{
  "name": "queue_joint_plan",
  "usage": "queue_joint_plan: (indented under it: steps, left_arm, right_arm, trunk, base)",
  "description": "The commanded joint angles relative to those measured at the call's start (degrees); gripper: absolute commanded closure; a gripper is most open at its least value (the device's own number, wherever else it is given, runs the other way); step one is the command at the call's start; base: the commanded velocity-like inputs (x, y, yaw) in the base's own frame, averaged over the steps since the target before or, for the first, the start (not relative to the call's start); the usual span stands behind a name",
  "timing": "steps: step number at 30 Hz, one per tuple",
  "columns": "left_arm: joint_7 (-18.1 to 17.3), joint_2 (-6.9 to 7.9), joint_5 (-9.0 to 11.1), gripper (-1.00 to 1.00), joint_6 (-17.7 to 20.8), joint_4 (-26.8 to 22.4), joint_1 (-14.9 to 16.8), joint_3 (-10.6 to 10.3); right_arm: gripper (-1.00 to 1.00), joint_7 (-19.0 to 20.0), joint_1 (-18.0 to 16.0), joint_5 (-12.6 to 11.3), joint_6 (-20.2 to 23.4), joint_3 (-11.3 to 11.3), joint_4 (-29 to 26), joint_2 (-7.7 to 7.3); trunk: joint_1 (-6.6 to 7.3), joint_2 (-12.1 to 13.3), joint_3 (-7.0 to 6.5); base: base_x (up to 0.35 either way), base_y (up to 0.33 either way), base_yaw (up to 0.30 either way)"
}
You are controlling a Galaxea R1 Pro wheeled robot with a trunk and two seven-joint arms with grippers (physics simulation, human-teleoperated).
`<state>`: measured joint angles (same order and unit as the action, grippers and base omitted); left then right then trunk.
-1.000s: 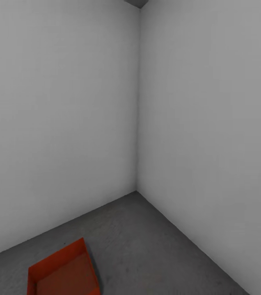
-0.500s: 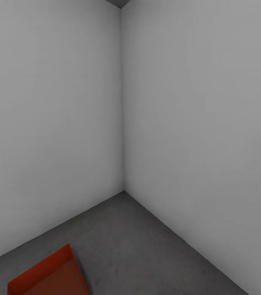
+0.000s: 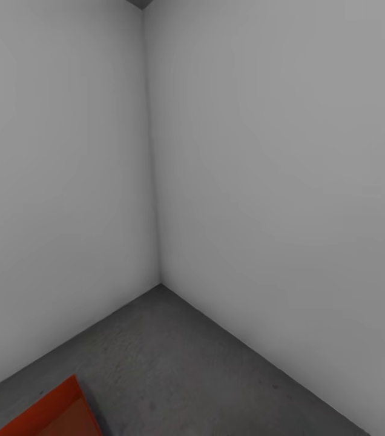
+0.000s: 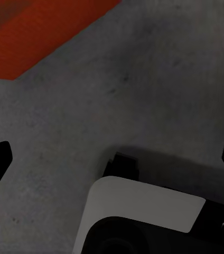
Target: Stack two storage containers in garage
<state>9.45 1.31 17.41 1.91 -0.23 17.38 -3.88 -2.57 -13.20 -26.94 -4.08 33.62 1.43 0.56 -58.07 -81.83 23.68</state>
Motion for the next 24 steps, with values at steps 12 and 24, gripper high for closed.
queue_joint_plan:
  steps: [12,24]
  left_arm:
    - [0.13,0.01,0.35,-1.00,0.20,-0.03,0.03,-0.42]
    - [0.13,-0.05,0.44,-1.00,0.20,-0.03,0.03,-0.42]
  right_arm:
    - [-1.00,-0.06,-0.07,-0.50,-0.23,0.48,0.15,0.05]
    - [-1.00,-0.06,-0.07,-0.66,-0.33,0.40,0.15,0.13]
  trunk:
    - [0.00,-0.03,0.06]
    - [0.00,-0.03,0.06]
  base:
    - [0.000,0.000,-0.284]
    - [0.000,0.000,-0.284]
